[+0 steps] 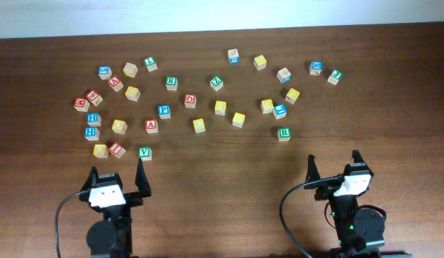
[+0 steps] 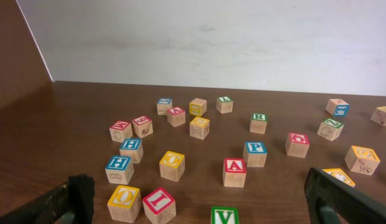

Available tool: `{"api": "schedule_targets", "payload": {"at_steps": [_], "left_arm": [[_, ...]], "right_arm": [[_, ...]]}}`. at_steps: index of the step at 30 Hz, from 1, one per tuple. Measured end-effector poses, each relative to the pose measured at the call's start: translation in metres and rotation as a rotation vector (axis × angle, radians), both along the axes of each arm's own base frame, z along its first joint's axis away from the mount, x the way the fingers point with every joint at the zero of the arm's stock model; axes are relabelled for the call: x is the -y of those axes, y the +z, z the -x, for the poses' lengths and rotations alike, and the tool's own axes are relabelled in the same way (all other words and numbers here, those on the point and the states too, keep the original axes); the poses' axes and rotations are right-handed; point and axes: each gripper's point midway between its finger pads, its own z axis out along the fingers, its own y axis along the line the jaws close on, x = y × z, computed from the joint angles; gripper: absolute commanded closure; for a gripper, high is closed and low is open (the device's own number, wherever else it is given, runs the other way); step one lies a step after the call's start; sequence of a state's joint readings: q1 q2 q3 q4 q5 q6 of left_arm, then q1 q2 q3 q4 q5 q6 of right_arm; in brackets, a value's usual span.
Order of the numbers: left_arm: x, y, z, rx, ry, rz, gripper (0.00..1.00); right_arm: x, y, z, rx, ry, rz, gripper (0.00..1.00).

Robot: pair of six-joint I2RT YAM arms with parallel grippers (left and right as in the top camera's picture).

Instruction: Spell out CVPR

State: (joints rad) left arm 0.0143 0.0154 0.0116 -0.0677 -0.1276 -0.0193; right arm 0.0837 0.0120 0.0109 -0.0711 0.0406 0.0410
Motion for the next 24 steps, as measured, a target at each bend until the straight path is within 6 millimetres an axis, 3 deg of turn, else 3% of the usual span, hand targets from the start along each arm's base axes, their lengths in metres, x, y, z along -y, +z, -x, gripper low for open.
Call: {"api": "schedule_targets", "payload": {"at_steps": [18, 19, 22, 24], "left_arm": [[0.002, 0.001, 0.000, 0.005, -0.011, 0.001, 0.01], [0.006, 0.005, -0.001, 0.022, -0.037, 0.003, 0.01], [0.056, 0.050, 0.003, 0.205, -0.327, -0.013, 0.01], [0.078, 0.083, 0.015, 0.346, -0.456, -0.046, 0.01]], "right_arm": [[0.000, 0.000, 0.000, 0.000, 0.000, 0.000, 0.02], [0.000, 0.000, 0.000, 0.000, 0.000, 0.001, 0.02], [0.000, 0.000, 0.000, 0.000, 0.000, 0.000, 0.02], [0.000, 0.000, 0.000, 0.000, 0.000, 0.001, 0.02]]}}
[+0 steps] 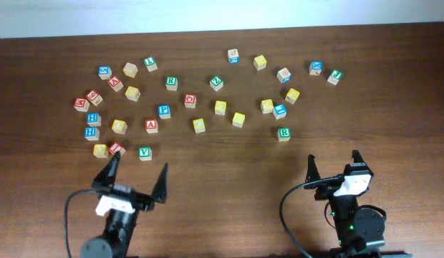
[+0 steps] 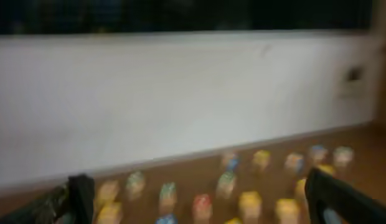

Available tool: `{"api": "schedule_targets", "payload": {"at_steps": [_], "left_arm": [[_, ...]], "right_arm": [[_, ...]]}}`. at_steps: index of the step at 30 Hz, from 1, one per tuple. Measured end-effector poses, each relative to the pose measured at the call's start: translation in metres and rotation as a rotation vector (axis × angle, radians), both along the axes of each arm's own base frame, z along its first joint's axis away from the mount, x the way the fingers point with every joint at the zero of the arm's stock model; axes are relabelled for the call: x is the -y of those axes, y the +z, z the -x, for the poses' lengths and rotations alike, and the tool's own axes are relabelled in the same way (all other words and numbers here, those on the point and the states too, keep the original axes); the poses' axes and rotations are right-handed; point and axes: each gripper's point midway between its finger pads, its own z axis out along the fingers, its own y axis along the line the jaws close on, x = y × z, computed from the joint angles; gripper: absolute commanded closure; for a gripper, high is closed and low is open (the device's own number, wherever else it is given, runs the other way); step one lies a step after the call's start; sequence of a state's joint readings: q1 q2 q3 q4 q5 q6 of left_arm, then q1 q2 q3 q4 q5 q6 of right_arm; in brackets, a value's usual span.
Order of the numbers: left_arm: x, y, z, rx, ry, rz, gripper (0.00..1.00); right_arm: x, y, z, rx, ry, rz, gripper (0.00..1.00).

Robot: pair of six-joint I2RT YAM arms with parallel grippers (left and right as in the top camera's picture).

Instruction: Spell out CVPR

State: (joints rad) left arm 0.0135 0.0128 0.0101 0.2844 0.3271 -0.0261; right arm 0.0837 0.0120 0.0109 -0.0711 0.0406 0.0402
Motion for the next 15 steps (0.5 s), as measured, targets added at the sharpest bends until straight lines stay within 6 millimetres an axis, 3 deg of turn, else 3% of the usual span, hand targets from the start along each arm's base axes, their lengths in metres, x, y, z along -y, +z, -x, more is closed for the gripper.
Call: {"api": "schedule_targets", "payload": {"at_steps": [2, 6, 8, 9, 12, 15], "left_arm": [[0.011, 0.048, 0.024, 0.218, -0.069, -0.010, 0.01], [0.010, 0.094, 0.044, 0.346, -0.068, -0.005, 0.01], [0.009, 0.115, 0.043, 0.332, -0.064, 0.002, 0.01], [0.009, 0.131, 0.033, 0.220, -0.062, 0.016, 0.01], [0.010, 0.129, -0.006, -0.217, -0.071, 0.039, 0.01], [0.029, 0.128, -0.040, -0.446, -0.197, 0.039, 0.01]], "right_arm": [[0.000, 0.000, 0.000, 0.000, 0.000, -0.001, 0.02], [0.000, 0.000, 0.000, 0.000, 0.001, 0.000, 0.02], [0.000, 0.000, 0.000, 0.000, 0.000, 0.000, 0.02], [0.000, 0.000, 0.000, 0.002, 0.000, -0.001, 0.02], [0.000, 0.000, 0.000, 0.001, 0.001, 0.000, 0.02], [0.000, 0.000, 0.000, 0.002, 0.000, -0.001, 0.02]]}}
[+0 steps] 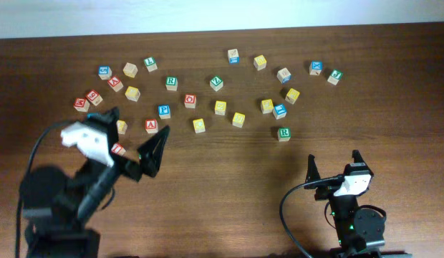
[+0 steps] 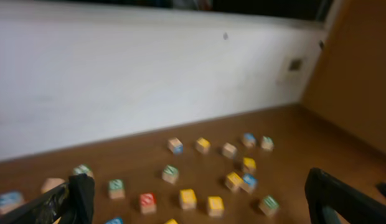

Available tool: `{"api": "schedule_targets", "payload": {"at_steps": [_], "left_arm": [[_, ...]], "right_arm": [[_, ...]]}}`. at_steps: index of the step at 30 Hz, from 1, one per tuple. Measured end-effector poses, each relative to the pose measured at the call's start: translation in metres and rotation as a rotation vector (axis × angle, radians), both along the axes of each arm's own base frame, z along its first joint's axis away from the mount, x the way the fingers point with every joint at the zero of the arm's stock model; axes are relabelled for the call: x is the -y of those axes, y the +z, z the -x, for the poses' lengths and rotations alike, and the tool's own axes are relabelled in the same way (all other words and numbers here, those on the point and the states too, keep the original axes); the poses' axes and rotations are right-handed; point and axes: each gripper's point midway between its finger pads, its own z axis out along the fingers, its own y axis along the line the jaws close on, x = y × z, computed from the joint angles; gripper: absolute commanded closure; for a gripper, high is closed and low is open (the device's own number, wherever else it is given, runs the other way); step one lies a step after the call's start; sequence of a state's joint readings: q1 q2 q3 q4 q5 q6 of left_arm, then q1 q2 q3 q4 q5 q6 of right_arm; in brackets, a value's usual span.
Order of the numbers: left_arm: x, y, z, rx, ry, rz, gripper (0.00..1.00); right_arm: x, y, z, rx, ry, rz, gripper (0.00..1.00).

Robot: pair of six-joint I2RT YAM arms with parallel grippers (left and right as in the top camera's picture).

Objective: Spell out CVPR
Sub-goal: 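Reach left gripper to the yellow C block and grasp it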

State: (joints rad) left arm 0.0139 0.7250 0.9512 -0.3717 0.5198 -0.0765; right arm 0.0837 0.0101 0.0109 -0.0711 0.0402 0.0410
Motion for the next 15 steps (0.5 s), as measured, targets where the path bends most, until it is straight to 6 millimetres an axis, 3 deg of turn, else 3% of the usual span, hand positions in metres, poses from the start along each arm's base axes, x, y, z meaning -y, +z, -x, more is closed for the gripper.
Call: {"api": "schedule_targets", "payload": {"at_steps": [3, 5, 8, 12, 15], "left_arm": [[0.008, -0.014, -0.030, -0.140, -0.051, 0.034, 0.01], [0.017, -0.034, -0.047, -0.333, -0.064, 0.046, 0.01], [0.039, -0.075, -0.064, -0.568, -0.042, -0.037, 0.01], [0.082, -0.151, -0.072, -0.778, -0.080, -0.197, 0.01], [0.088, -0.203, -0.080, -0.944, 0.027, -0.220, 0.01]], "right_arm": [[0.000, 0.000, 0.000, -0.001, 0.000, 0.000, 0.02], [0.000, 0.000, 0.000, -0.001, 0.000, 0.000, 0.02], [0.000, 0.000, 0.000, -0.001, 0.000, 0.000, 0.01], [0.000, 0.000, 0.000, -0.001, 0.000, 0.000, 0.02], [0.000, 0.000, 0.000, -0.001, 0.000, 0.000, 0.02]]}}
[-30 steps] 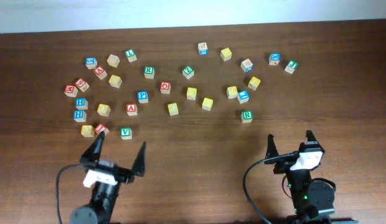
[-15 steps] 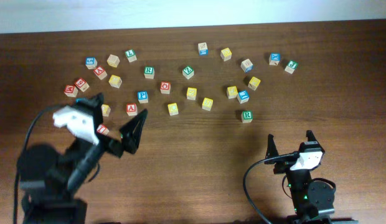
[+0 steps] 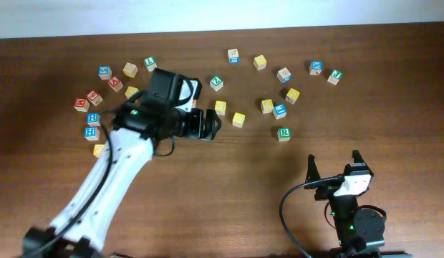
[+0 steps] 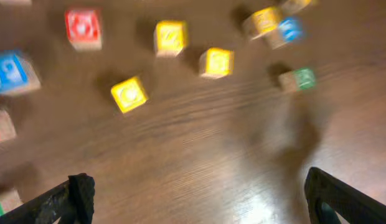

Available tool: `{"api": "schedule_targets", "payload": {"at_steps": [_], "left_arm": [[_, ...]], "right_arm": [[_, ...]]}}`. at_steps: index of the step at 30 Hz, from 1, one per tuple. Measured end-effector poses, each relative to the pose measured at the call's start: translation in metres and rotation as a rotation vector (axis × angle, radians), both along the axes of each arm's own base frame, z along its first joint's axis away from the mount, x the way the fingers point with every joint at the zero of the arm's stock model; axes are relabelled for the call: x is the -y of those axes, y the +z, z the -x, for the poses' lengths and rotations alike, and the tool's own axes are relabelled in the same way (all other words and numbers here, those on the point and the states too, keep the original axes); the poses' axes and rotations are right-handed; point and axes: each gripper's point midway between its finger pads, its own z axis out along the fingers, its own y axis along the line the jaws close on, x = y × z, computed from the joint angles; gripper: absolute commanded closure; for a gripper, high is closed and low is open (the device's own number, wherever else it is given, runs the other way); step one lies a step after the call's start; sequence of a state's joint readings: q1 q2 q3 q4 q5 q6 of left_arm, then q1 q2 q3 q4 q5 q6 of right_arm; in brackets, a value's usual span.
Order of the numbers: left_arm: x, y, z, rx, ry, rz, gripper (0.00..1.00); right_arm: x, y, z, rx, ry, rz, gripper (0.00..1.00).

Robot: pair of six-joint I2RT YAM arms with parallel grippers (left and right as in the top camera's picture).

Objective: Spell out CVPR
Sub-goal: 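Reach left gripper to the yellow C block and grasp it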

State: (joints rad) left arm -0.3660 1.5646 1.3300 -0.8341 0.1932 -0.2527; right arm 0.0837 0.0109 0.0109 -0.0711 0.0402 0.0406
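Note:
Lettered wooden blocks lie scattered across the brown table [image 3: 229,179]. My left arm reaches in from the front left, and its gripper [image 3: 210,126] hangs open over the middle of the scatter. The left wrist view looks down between the open fingers [image 4: 76,196]. It shows a yellow block [image 4: 129,94], a red block [image 4: 83,28], a blue block [image 4: 12,71] and a green block [image 4: 299,79], all with blurred letters. The green R block [image 3: 283,133] sits right of the gripper. The arm hides some blocks. My right gripper [image 3: 334,169] rests open at the front right.
More blocks lie at the far left [image 3: 92,117] and the back right [image 3: 316,67]. Two yellow blocks [image 3: 238,119] sit just right of the left gripper. The white wall runs along the table's far edge.
My left arm was raised over the left front with its camera facing the wall. Now it stretches over the middle blocks and the camera looks down. The right arm has not moved.
Both grippers stood open at the front edge, the left one facing the blocks. The left gripper then tilted up and turned right. Later it was lifted over the left blocks. Now it is stretched over the middle of the scatter, still open with nothing in it.

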Motion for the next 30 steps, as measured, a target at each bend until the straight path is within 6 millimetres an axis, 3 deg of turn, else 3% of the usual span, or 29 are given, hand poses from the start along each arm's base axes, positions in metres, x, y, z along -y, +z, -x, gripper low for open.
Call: {"api": "schedule_targets", "payload": {"at_steps": [2, 5, 6, 7, 11, 14, 17, 21, 22, 24, 30], "left_arm": [[-0.010, -0.041, -0.007, -0.111, 0.136, -0.071, 0.01], [-0.015, -0.076, -0.013, -0.180, 0.204, -0.120, 0.01], [-0.015, -0.084, -0.015, -0.189, 0.214, -0.129, 0.02], [-0.016, -0.090, -0.019, -0.189, 0.224, -0.139, 0.08], [-0.021, -0.118, -0.037, -0.169, 0.266, -0.189, 0.05], [-0.016, -0.127, -0.051, -0.127, 0.282, -0.188, 0.05], [-0.009, -0.144, -0.055, -0.122, 0.300, -0.206, 0.16], [-0.013, -0.149, -0.063, -0.070, 0.347, -0.257, 0.23], [-0.016, -0.155, -0.063, -0.076, 0.360, -0.277, 0.34], [-0.019, -0.162, -0.063, -0.081, 0.371, -0.294, 0.44], [-0.020, -0.162, -0.065, -0.073, 0.388, -0.298, 0.66]], "right_arm": [[0.000, 0.000, 0.000, 0.000, 0.000, 0.000, 0.02], [0.000, 0.000, 0.000, 0.000, 0.000, 0.000, 0.02], [0.000, 0.000, 0.000, 0.000, 0.000, 0.000, 0.01], [0.000, 0.000, 0.000, -0.001, 0.000, 0.000, 0.02], [0.000, 0.000, 0.000, 0.000, 0.000, 0.000, 0.02], [0.000, 0.000, 0.000, 0.000, 0.000, 0.000, 0.02], [0.000, 0.000, 0.000, 0.000, 0.000, 0.000, 0.02], [0.000, 0.000, 0.000, 0.000, 0.000, -0.001, 0.02], [0.000, 0.000, 0.000, 0.000, 0.000, 0.000, 0.02], [0.000, 0.000, 0.000, 0.000, 0.000, 0.000, 0.02], [0.000, 0.000, 0.000, 0.000, 0.000, 0.000, 0.01]]}}
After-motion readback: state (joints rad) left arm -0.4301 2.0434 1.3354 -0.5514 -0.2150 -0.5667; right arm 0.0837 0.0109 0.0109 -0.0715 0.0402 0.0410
